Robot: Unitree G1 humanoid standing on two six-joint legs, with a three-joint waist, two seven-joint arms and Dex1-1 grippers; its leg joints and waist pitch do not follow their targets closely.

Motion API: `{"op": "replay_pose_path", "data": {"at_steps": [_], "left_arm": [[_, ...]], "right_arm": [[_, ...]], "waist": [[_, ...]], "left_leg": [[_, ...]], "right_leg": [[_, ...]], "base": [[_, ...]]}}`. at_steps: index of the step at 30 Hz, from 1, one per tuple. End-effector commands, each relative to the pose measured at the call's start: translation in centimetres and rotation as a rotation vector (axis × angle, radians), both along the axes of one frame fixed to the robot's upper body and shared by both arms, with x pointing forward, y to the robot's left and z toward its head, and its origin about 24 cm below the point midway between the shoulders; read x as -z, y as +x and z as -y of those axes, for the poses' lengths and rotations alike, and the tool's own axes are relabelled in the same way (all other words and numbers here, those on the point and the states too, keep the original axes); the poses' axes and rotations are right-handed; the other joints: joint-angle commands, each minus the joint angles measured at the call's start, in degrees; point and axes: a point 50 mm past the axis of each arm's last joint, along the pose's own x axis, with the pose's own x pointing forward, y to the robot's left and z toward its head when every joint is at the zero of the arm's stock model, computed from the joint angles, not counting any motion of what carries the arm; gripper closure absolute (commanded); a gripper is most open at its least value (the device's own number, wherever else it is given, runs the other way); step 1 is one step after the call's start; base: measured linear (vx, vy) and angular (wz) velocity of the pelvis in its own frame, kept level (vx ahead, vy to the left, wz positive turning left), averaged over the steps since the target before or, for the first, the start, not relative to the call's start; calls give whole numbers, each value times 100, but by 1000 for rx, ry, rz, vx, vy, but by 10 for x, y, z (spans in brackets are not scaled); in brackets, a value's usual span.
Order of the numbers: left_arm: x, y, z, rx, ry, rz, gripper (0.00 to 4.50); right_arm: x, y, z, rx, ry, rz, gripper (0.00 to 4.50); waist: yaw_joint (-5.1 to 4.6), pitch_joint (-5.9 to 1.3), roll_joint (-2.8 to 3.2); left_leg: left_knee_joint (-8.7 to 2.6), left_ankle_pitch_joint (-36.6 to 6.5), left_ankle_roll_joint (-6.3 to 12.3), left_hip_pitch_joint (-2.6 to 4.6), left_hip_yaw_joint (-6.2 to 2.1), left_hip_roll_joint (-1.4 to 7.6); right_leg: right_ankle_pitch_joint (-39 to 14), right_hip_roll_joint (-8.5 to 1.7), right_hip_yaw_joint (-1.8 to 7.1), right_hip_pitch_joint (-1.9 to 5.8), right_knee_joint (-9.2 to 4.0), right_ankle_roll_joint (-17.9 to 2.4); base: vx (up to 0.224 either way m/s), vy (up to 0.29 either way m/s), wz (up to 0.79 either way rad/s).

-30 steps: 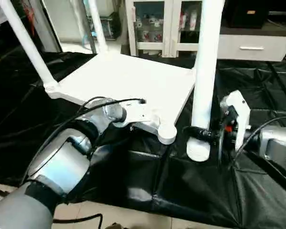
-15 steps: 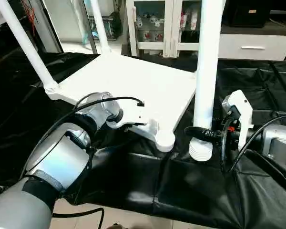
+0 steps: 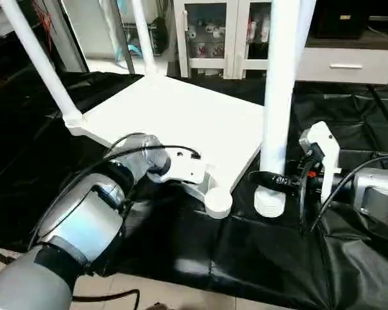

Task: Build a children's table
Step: Pick table leg

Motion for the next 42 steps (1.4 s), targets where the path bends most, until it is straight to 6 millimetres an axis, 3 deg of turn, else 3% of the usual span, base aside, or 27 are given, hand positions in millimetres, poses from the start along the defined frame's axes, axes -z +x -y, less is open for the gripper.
{"op": "replay_pose_path", "data": {"at_steps": [1, 7, 11, 13, 18, 19, 20, 21, 22, 23, 25, 26, 27, 28, 29, 30, 34, 36, 38, 42], "left_arm": [[9, -2, -10, -26, 30, 7, 352], [9, -4, -14, -60, -2, -75, 388], [9, -8, -12, -193, -142, -281, 393], [10, -7, -13, -238, -162, -292, 401], [14, -1, -16, -555, -386, -309, 407], [15, 0, -17, -623, -432, -308, 407], [16, 1, -19, -657, -452, -305, 407], [18, 0, -21, -678, -452, -298, 407], [20, 0, -24, -684, -448, -293, 407], [20, 0, -24, -684, -448, -293, 407], [26, -3, -28, -650, -420, -247, 413], [29, -6, -28, -606, -416, -230, 419], [31, -10, -26, -562, -434, -227, 425], [33, -14, -21, -516, -458, -232, 425], [33, -17, -18, -467, -479, -237, 431], [35, -22, -13, -427, -500, -245, 441], [43, -40, -4, -311, -525, -244, 450], [46, -47, -1, -271, -534, -236, 450], [48, -53, -1, -251, -532, -224, 450], [46, -57, -2, -248, -540, -210, 450]], "right_arm": [[-6, 4, -5, -17, 4, 38, 264], [-7, 4, -6, -20, 8, 41, 264], [-7, 5, -6, -9, 19, 47, 264], [-7, 6, -5, 6, 21, 52, 264], [-4, 20, -2, 192, 54, 67, 264], [-2, 23, -2, 230, 63, 66, 264], [-1, 24, -2, 252, 68, 67, 264], [0, 27, -1, 285, 79, 70, 264], [0, 28, -1, 311, 88, 72, 264], [0, 28, -1, 311, 88, 72, 264], [2, 34, 1, 375, 101, 87, 264], [3, 37, 2, 406, 104, 93, 264], [3, 39, 2, 431, 107, 98, 264], [4, 40, 0, 439, 102, 106, 264], [5, 41, -1, 445, 101, 111, 264], [5, 42, -4, 449, 111, 114, 264], [4, 46, -10, 442, 141, 130, 264], [2, 47, -13, 433, 150, 140, 264], [1, 46, -19, 372, 147, 136, 264], [1, 42, -26, 275, 129, 137, 264]], "waist": [[7, -396, -153], [-13, -392, -151], [-16, -435, -150], [-15, -443, -152], [-67, -423, -149], [-127, -415, -292], [-145, -415, -222], [-180, -417, -289], [-192, -410, -285], [-233, -404, -263], [-251, -397, -373], [-265, -391, -374], [-249, -389, -338], [-245, -393, -371], [-228, -392, -360], [-202, -410, -332], [-146, -415, -344], [-129, -390, -390], [-92, -375, -366], [-88, -356, -410]], "left_leg": [[-415, -1132, 305, 50, -130, 249], [-429, -1169, 264, 45, -134, 244], [-403, -790, 363, 27, -116, 242], [-396, -725, 404, 21, -109, 238], [-397, -814, 368, 24, -100, 210], [-411, -837, 393, 11, -93, 201], [-406, -796, 386, 7, -107, 195], [-403, -757, 430, -10, -105, 181], [-404, -737, 451, -14, -104, 176], [-407, -741, 471, -28, -107, 172], [-417, -726, 497, -34, -98, 179], [-428, -698, 502, -34, -96, 185], [-444, -746, 484, 4, -94, 212], [-437, -742, 485, 11, -84, 212], [-452, -746, 465, 14, -98, 236], [-454, -755, 430, 52, -88, 263], [-487, -852, 352, 77, -89, 309], [-496, -1003, 315, 92, -60, 286], [-508, -1068, 236, 98, -66, 290], [-527, -1176, 150, 78, -77, 291]], "right_leg": [[-1873, -348, 202, 313, -478, -1182], [-1941, -352, 206, 308, -488, -1133], [-1205, -355, 212, 322, -402, -1392], [-1053, -358, 211, 326, -384, -1464], [-1449, -350, 193, 323, -418, -1443], [-1462, -328, 183, 323, -439, -1446], [-1487, -342, 177, 333, -413, -1461], [-1570, -342, 173, 346, -417, -1410], [-1634, -346, 170, 341, -434, -1386], [-1717, -330, 163, 337, -451, -1330], [-1789, -329, 169, 336, -462, -1264], [-1851, -326, 174, 315, -473, -1218], [-1885, -333, 191, 285, -481, -1219], [-1866, -330, 194, 276, -480, -1219], [-1834, -348, 202, 282, -464, -1232], [-1603, -346, 218, 253, -429, -1290], [-1185, -340, 233, 242, -368, -1406], [-1342, -335, 243, 221, -397, -1355], [-1605, -351, 250, 222, -412, -1240], [-2009, -366, 261, 228, -438, -1012]], "base": [[0, 0, 0], [0, 0, 0], [0, 0, 0], [0, 0, 0], [0, 0, 0], [0, 0, 0], [0, 0, 0], [0, 0, 0], [0, 0, 0], [0, 0, 0], [0, 0, 0], [0, 0, 0], [0, 0, 0], [0, 0, 0], [0, 0, 0], [0, 0, 0], [0, 0, 0], [0, 0, 0], [0, 0, 0], [0, 0, 0]]}}
